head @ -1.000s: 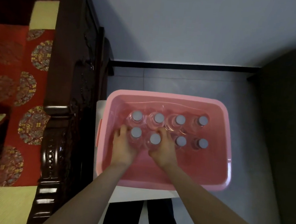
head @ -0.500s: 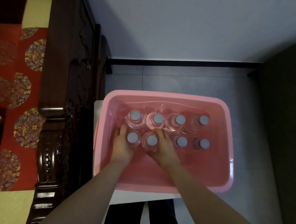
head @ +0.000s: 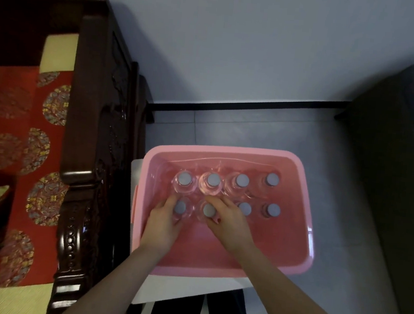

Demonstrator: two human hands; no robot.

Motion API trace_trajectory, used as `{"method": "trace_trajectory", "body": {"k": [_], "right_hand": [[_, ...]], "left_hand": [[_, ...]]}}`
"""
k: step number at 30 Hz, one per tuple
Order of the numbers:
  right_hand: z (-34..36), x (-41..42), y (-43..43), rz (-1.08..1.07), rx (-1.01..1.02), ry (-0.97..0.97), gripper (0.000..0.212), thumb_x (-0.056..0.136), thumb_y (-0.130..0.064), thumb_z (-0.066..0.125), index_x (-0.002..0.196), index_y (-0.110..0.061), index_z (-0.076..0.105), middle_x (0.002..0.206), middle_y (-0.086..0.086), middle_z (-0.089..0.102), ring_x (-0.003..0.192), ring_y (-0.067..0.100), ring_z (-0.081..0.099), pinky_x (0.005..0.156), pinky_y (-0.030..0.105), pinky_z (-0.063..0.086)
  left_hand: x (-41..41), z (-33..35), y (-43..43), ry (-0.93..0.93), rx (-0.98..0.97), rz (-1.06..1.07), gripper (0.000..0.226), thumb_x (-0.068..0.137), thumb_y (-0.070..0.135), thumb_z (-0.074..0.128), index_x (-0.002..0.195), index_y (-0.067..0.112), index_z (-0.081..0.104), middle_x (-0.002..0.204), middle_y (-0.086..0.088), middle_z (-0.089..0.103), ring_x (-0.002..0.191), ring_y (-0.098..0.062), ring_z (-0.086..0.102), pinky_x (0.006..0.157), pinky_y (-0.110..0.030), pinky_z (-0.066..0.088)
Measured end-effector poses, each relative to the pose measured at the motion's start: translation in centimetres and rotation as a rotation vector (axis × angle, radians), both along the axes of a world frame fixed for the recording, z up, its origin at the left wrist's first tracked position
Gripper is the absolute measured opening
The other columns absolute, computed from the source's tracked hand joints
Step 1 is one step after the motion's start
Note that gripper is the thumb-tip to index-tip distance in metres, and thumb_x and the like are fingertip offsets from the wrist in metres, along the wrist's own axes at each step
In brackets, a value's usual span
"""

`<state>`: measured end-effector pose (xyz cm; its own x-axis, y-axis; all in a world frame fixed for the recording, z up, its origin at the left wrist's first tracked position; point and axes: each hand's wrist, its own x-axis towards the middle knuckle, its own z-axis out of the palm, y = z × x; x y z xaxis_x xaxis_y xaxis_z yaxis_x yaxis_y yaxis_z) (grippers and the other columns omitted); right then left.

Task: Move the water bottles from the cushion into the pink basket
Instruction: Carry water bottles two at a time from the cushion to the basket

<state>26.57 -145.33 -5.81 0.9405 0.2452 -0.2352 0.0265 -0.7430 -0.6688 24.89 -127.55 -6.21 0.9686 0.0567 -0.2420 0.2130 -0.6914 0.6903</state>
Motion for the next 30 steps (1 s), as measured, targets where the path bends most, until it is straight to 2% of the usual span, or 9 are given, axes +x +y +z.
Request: {"method": "trace_trajectory", "body": {"k": [3,5,10,14,19,22,24,26,30], "right_hand": [[0.5,0.5,0.2,0.014,-0.016,-0.018,0.032,0.076,-0.015,0.064,0.108,-0.015,0.066,0.088,0.008,0.066,0.077,0.029,0.062,0.061,0.036,0.049],[0.6,0.7,0.2,0.002,-0.043,-0.005,0.028,0.075,-0.014,0.063,0.103,-0.014,0.066,0.083,0.009,0.066,0.076,0.03,0.062,0.06,0.036,0.048],[1.1,0.6,-0.8,0.02,-0.127,0.02,0.031,0.079,-0.017,0.061,0.109,-0.016,0.063,0.099,0.007,0.069,0.088,0.03,0.062,0.067,0.044,0.05],[1.0,0.7,-0.8,0.062,-0.147,0.015,0.032,0.08,-0.012,0.061,0.112,-0.017,0.062,0.104,0.007,0.067,0.092,0.031,0.062,0.068,0.043,0.051],[1.0,1.2,-0.5,0.045,-0.123,0.031,0.044,0.074,-0.003,0.06,0.116,-0.015,0.061,0.108,0.011,0.066,0.096,0.035,0.062,0.07,0.037,0.05],[2.0,1.4,-1.0,0.039,-0.099,0.05,0.058,0.071,-0.001,0.059,0.126,-0.019,0.057,0.11,0.011,0.066,0.097,0.035,0.062,0.073,0.037,0.051],[3.0,1.3,-1.9,-0.002,-0.093,0.021,0.052,0.072,-0.003,0.058,0.121,-0.019,0.06,0.103,0.009,0.068,0.088,0.034,0.063,0.068,0.034,0.049],[4.3,1.4,-3.1,-0.086,-0.069,-0.02,0.041,0.075,-0.011,0.061,0.116,-0.018,0.063,0.102,0.007,0.068,0.086,0.031,0.065,0.071,0.036,0.052],[8.9,2.1,-5.3,-0.191,-0.076,-0.15,0.034,0.081,-0.022,0.065,0.114,-0.017,0.067,0.114,0.006,0.067,0.103,0.03,0.061,0.084,0.037,0.05]], "left_hand": [[0.5,0.4,-0.1,-0.023,0.007,0.026,0.039,0.073,-0.002,0.072,0.109,0.012,0.067,0.082,0.0,0.063,0.074,-0.025,0.061,0.069,-0.027,0.045],[0.7,0.4,-0.1,-0.026,-0.017,0.053,0.037,0.072,-0.005,0.072,0.105,0.011,0.069,0.077,0.006,0.061,0.069,-0.019,0.06,0.067,-0.026,0.047],[0.4,0.1,-0.6,-0.031,-0.097,0.056,0.04,0.071,-0.009,0.071,0.104,0.014,0.07,0.086,0.009,0.066,0.077,-0.012,0.065,0.071,-0.014,0.047],[0.5,-0.1,-1.3,-0.05,-0.115,0.055,0.034,0.075,-0.003,0.07,0.104,0.016,0.07,0.088,0.002,0.071,0.08,-0.016,0.067,0.073,-0.029,0.053],[0.5,0.0,-1.2,-0.066,-0.08,0.048,0.034,0.072,-0.005,0.07,0.099,0.014,0.068,0.083,0.007,0.066,0.076,-0.018,0.065,0.07,-0.029,0.05],[0.5,0.2,-1.1,-0.019,-0.092,0.012,0.037,0.072,-0.005,0.069,0.104,0.012,0.066,0.091,0.001,0.069,0.082,-0.02,0.065,0.073,-0.026,0.048],[0.7,0.6,-0.8,0.028,-0.107,-0.051,0.043,0.073,-0.001,0.07,0.113,0.013,0.063,0.098,-0.002,0.069,0.088,-0.021,0.065,0.073,-0.019,0.042],[1.2,1.6,-0.5,0.057,-0.086,-0.11,0.045,0.075,0.01,0.073,0.119,0.013,0.061,0.104,-0.002,0.068,0.091,-0.02,0.064,0.076,-0.023,0.045],[3.0,7.0,-0.1,-0.031,-0.097,-0.113,0.048,0.077,0.015,0.076,0.122,0.012,0.06,0.114,0.001,0.065,0.098,-0.012,0.059,0.09,-0.021,0.043]]}}
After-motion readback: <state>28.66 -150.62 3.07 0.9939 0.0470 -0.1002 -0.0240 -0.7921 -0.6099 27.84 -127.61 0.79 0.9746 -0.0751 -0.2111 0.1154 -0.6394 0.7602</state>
